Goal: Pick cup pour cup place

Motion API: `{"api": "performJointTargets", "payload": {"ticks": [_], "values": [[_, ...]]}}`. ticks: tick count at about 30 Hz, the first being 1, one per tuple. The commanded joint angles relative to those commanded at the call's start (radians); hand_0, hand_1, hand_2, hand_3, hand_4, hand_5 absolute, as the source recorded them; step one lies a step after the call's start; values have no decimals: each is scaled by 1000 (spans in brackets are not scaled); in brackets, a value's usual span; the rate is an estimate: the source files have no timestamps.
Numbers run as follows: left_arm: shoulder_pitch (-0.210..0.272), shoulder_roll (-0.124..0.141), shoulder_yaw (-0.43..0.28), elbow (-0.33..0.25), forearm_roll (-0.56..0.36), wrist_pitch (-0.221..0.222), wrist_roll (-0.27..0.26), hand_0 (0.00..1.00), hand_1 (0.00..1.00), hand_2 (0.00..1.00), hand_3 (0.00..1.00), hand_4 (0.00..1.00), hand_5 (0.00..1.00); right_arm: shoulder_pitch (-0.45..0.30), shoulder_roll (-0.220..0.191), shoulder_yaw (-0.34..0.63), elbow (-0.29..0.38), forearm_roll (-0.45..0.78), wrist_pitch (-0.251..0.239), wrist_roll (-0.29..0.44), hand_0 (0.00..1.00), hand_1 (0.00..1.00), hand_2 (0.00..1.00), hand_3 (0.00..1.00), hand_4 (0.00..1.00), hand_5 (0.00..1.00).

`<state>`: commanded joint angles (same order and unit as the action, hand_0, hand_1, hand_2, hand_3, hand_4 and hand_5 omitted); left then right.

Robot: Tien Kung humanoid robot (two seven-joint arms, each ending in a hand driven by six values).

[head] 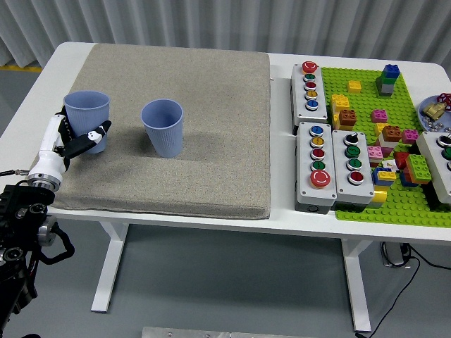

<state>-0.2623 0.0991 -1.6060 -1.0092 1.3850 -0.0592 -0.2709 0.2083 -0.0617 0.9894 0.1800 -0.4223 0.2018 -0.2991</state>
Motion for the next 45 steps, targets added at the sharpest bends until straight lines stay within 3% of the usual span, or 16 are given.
{"api": "performJointTargets", "payload": {"ticks": [20,30,45], "values": [[63,40,15,-251,132,19,19,482,598,696,627,666,111,0,-3,2,0,-3,-1,2,735,697,746,599,124,244],[72,54,17,-306,258,25,37,475,598,695,625,663,112,0,-3,5,0,-4,-3,3,735,697,746,599,124,245],[79,85,96,-394,453,34,63,473,598,696,620,660,113,-1,-4,6,0,-5,-5,4,735,697,745,599,127,241]]}}
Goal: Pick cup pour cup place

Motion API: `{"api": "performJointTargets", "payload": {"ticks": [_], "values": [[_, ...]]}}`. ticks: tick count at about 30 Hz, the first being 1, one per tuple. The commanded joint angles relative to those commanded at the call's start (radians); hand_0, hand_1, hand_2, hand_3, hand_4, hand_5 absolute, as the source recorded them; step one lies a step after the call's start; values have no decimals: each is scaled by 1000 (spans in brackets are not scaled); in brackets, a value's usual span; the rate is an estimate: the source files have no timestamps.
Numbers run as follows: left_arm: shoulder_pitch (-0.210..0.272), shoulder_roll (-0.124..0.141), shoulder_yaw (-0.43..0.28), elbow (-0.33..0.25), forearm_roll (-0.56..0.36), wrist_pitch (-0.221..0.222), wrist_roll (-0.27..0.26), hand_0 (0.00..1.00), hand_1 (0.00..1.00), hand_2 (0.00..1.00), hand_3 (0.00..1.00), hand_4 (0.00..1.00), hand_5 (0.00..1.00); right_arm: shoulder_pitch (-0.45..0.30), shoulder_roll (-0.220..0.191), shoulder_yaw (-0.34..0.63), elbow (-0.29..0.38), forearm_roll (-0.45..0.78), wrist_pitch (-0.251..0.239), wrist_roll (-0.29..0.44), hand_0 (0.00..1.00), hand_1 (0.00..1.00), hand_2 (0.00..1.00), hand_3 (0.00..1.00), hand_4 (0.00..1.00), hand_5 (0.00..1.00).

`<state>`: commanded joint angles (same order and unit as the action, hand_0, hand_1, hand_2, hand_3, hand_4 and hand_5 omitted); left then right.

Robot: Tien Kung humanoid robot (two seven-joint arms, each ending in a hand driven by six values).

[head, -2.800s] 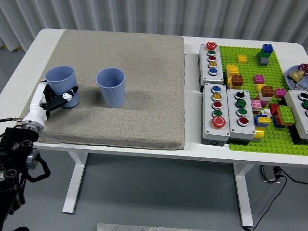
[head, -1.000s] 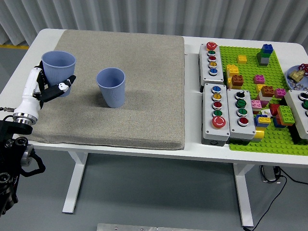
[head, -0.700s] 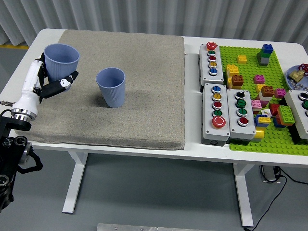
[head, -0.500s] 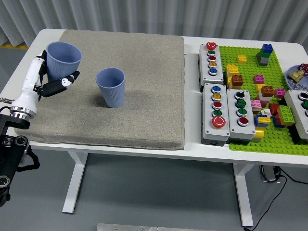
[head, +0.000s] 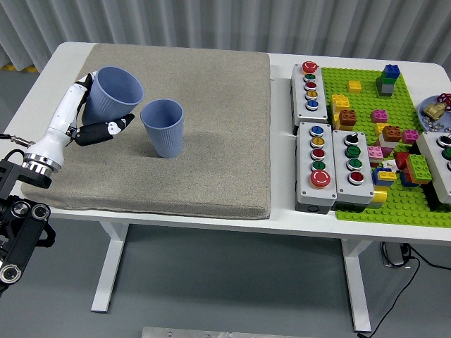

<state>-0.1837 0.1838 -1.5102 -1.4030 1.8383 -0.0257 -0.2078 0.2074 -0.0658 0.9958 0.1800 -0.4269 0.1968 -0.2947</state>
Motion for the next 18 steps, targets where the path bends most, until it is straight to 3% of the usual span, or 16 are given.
{"api": "performJointTargets", "payload": {"ticks": [14,18], "values": [[-42,8,22,4,186,5,11,472,595,695,616,658,111,-2,-2,0,0,2,-1,3,734,697,744,599,127,238],[-54,10,18,11,285,6,20,472,595,695,616,658,111,-3,-3,0,0,3,-2,4,734,697,744,599,127,238]]}}
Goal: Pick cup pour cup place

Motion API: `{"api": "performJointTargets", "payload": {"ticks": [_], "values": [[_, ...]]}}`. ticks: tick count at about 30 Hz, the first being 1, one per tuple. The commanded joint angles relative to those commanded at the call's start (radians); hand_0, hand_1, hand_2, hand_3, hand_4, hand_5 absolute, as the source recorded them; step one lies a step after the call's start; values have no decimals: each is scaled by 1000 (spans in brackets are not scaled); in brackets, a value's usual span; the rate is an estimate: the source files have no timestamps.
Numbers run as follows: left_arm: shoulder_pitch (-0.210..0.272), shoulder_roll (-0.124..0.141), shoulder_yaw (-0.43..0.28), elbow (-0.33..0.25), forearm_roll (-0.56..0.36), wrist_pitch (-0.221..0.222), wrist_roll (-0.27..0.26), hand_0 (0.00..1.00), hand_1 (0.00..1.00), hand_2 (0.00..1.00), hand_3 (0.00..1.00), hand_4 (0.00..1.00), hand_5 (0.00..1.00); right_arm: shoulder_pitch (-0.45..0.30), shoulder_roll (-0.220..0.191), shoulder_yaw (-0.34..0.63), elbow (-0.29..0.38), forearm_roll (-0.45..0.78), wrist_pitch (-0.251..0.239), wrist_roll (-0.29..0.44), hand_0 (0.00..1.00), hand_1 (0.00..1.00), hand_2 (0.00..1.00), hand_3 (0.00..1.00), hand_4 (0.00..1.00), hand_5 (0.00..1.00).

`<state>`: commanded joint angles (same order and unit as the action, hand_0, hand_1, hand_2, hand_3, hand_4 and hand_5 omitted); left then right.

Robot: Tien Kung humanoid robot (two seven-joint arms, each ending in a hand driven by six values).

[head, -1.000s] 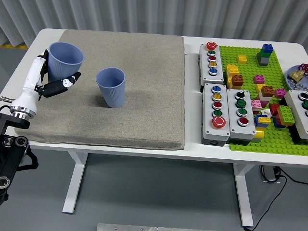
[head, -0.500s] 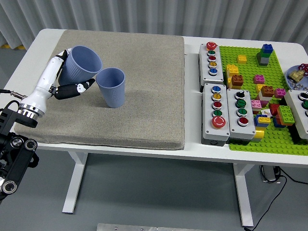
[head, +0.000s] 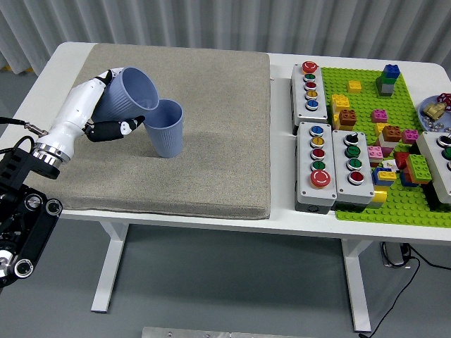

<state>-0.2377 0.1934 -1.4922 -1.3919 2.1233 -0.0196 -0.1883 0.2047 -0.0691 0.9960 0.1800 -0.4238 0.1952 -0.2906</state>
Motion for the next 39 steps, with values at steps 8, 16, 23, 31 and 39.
{"api": "performJointTargets", "payload": {"ticks": [8,16,23,31,39], "values": [[-26,3,-2,20,128,-6,12,471,598,695,616,659,112,1,0,-1,0,3,0,1,735,696,744,599,128,231],[-26,7,7,10,146,-6,19,471,597,694,616,659,111,2,-2,-2,0,4,0,2,734,696,744,600,129,232],[-26,10,26,-7,146,4,25,471,596,694,615,660,113,4,-2,-2,0,6,0,2,735,696,744,600,130,232],[-27,15,35,-12,146,10,30,472,597,694,610,658,112,3,-2,-1,0,6,0,2,735,697,743,600,132,227],[-32,11,21,13,146,15,25,469,596,690,611,655,111,4,-3,-2,0,7,0,3,735,697,743,600,132,229]]}}
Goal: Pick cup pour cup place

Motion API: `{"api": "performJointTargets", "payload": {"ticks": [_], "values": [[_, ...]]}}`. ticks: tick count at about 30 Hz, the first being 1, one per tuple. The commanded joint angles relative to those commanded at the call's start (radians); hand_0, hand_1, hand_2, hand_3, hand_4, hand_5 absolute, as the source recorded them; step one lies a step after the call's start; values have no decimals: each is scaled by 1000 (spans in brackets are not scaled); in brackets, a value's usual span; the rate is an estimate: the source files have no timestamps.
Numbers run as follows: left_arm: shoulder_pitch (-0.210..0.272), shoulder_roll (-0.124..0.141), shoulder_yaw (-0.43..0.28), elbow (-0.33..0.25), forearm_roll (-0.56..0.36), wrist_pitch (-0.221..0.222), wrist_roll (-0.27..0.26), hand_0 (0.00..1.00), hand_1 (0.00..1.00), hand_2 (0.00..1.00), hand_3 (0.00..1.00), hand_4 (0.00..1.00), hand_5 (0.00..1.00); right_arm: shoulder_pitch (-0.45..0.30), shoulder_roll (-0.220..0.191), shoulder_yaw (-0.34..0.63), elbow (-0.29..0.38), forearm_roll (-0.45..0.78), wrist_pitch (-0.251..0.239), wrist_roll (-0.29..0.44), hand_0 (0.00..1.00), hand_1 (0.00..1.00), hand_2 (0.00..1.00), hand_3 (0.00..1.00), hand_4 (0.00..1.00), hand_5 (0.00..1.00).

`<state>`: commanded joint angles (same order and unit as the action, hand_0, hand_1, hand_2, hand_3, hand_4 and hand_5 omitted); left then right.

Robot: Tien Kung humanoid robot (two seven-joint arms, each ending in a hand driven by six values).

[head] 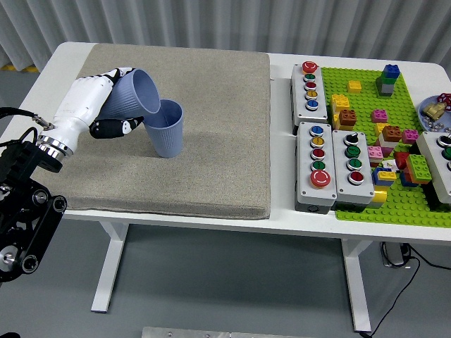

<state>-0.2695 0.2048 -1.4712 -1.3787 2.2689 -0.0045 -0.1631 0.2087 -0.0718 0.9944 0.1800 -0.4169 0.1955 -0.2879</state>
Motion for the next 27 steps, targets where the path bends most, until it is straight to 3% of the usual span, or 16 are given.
{"api": "performJointTargets", "payload": {"ticks": [7,17,27], "values": [[-8,5,-6,22,0,7,4,469,595,691,612,650,105,-1,0,0,0,1,0,0,735,697,743,601,133,228],[-9,50,16,10,0,16,6,470,593,689,607,646,101,0,0,0,0,2,0,0,735,696,743,600,133,229],[-6,78,47,-7,0,20,11,469,593,689,607,645,100,-2,0,2,0,0,0,0,735,697,743,600,133,229]]}}
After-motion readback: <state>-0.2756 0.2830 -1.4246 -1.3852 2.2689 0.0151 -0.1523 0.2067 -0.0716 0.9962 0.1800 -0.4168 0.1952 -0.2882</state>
